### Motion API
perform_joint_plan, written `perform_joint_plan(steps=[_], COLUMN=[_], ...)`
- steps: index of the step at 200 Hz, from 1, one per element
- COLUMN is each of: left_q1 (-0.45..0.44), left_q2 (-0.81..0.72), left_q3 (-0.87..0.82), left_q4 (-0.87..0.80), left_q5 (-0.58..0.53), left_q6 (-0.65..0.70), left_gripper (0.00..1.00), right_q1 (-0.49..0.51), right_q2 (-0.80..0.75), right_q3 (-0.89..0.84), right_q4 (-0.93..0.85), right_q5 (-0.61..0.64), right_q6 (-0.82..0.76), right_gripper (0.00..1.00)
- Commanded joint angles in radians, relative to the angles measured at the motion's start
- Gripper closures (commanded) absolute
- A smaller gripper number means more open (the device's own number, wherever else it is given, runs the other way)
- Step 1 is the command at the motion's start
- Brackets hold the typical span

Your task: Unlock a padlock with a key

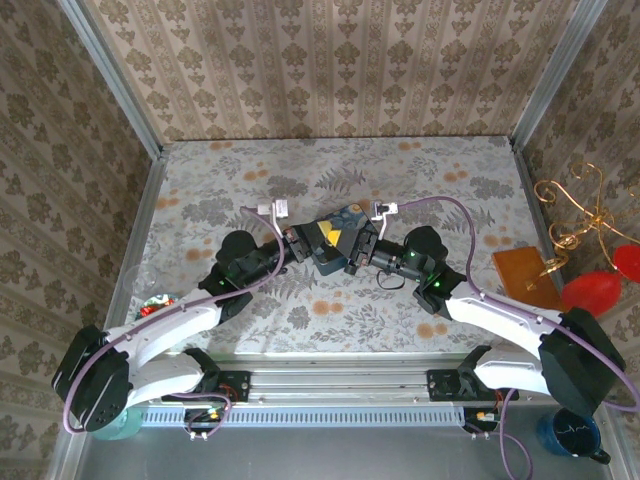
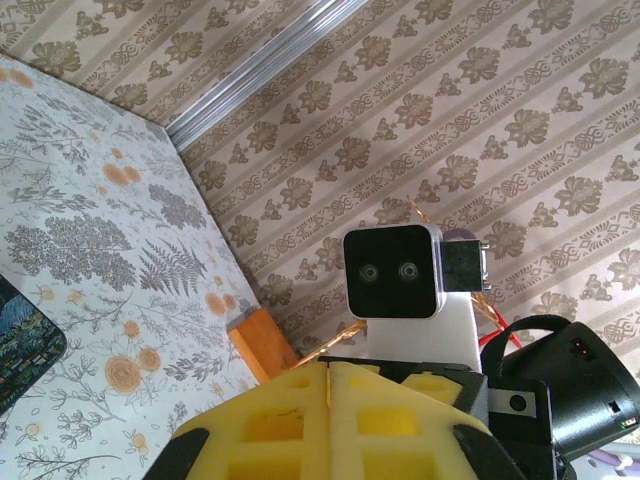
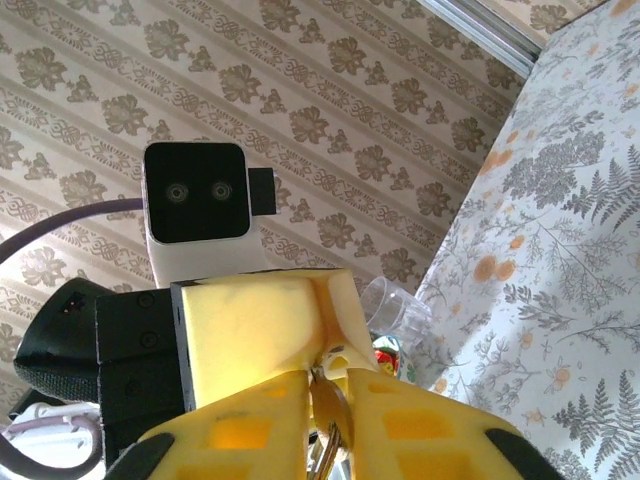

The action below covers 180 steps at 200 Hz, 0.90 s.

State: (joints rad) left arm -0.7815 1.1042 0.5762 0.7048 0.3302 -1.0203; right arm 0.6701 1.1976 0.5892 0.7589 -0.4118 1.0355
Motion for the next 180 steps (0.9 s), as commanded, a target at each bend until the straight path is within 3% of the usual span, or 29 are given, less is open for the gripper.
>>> perform_joint_plan(steps=[1,33,47,66,92,106,134,157,180], left_q1=[-0.01,-0.009,-0.008,-0.009,-0.01,-0.001,-0.024,-0.165,-0.262], left_q2=[-0.015,-0.032,-0.038,-0.061,-0.122,-0.129,-0.07,0.053,0.183], left_q3=[0.021,0.034,0.039,0.055,0.165,0.217,0.271,0.398,0.442], left_q4=[0.014,-0.035,-0.056,-0.151,-0.586,-0.787,-0.959,-1.154,-1.169], left_q5=[0.014,0.001,0.0,-0.024,-0.144,-0.233,-0.28,-0.43,-0.441], left_q6=[0.018,0.052,0.072,0.12,0.257,0.278,0.268,0.273,0.192], left_gripper=[1.0,1.0,0.99,0.87,0.57,0.48,0.47,0.47,0.48], right_q1=[-0.003,-0.005,-0.006,-0.008,-0.009,-0.017,-0.023,-0.023,-0.027], right_q2=[-0.003,-0.038,-0.063,-0.114,-0.193,-0.229,-0.271,-0.306,-0.368], right_q3=[0.014,0.017,0.025,0.057,0.128,0.137,0.185,0.214,0.215], right_q4=[0.014,-0.088,-0.163,-0.361,-0.727,-0.823,-0.996,-1.093,-1.142], right_q5=[-0.008,0.019,0.039,0.097,0.261,0.317,0.384,0.436,0.518], right_q6=[0.011,-0.025,-0.05,-0.122,-0.262,-0.318,-0.427,-0.493,-0.522], right_gripper=[0.88,1.0,1.0,1.0,1.0,1.0,1.0,1.0,1.0])
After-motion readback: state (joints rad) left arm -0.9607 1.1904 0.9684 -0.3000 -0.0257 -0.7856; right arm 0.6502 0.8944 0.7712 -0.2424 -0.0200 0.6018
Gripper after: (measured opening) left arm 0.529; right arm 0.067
